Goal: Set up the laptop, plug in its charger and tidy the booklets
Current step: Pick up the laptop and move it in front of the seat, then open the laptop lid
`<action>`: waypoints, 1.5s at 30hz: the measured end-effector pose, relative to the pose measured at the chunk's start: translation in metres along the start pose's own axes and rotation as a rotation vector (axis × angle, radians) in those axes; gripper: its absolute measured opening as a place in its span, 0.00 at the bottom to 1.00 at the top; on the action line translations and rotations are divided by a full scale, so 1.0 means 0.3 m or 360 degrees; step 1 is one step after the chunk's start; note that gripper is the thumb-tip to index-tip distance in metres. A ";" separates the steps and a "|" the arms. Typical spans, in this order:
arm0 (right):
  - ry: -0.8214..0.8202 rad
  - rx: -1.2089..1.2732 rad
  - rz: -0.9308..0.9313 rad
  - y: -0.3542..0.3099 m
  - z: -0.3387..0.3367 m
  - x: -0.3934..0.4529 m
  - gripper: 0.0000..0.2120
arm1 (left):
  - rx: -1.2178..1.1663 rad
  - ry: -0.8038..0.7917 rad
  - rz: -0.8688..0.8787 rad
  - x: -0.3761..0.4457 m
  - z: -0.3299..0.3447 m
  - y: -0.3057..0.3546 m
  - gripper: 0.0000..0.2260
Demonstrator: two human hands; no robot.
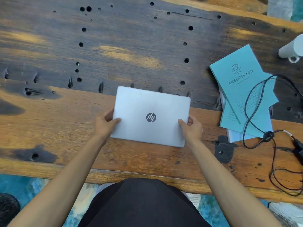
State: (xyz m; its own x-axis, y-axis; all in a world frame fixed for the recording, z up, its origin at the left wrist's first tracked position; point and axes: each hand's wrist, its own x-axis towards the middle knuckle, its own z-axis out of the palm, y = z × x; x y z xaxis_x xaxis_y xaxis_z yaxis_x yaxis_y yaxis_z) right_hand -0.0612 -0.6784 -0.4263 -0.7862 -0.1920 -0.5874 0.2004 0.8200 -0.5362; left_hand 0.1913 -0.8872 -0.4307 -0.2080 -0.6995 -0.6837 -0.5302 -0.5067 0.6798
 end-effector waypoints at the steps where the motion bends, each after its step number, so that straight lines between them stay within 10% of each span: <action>1: -0.0027 -0.0111 -0.0068 0.005 -0.004 -0.002 0.24 | -0.0036 -0.0047 0.0007 -0.009 -0.017 -0.017 0.25; 13: -0.0744 -0.1344 -0.1539 -0.009 0.124 -0.143 0.45 | -0.0947 -0.0230 -0.0232 -0.187 -0.075 -0.195 0.22; 30: -0.0834 -0.1426 -0.1907 -0.094 0.158 -0.173 0.42 | -0.1227 -0.0421 -0.0118 -0.203 -0.101 -0.286 0.35; 35: -0.0897 -0.1156 -0.1949 -0.115 0.120 -0.177 0.36 | -0.0732 -0.0419 0.0085 -0.214 -0.096 -0.309 0.24; 45: -0.0819 -0.0681 -0.2048 -0.201 0.049 -0.162 0.30 | 0.1613 -0.0389 0.0733 -0.243 -0.016 -0.336 0.33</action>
State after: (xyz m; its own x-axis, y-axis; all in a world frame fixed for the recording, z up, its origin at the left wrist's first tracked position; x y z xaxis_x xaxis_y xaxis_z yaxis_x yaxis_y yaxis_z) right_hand -0.0264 -0.7266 -0.3743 0.0281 -0.9985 -0.0459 -0.7279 0.0111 -0.6856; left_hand 0.2639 -0.7877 -0.4481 -0.6504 -0.5406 -0.5336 -0.7590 0.4908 0.4278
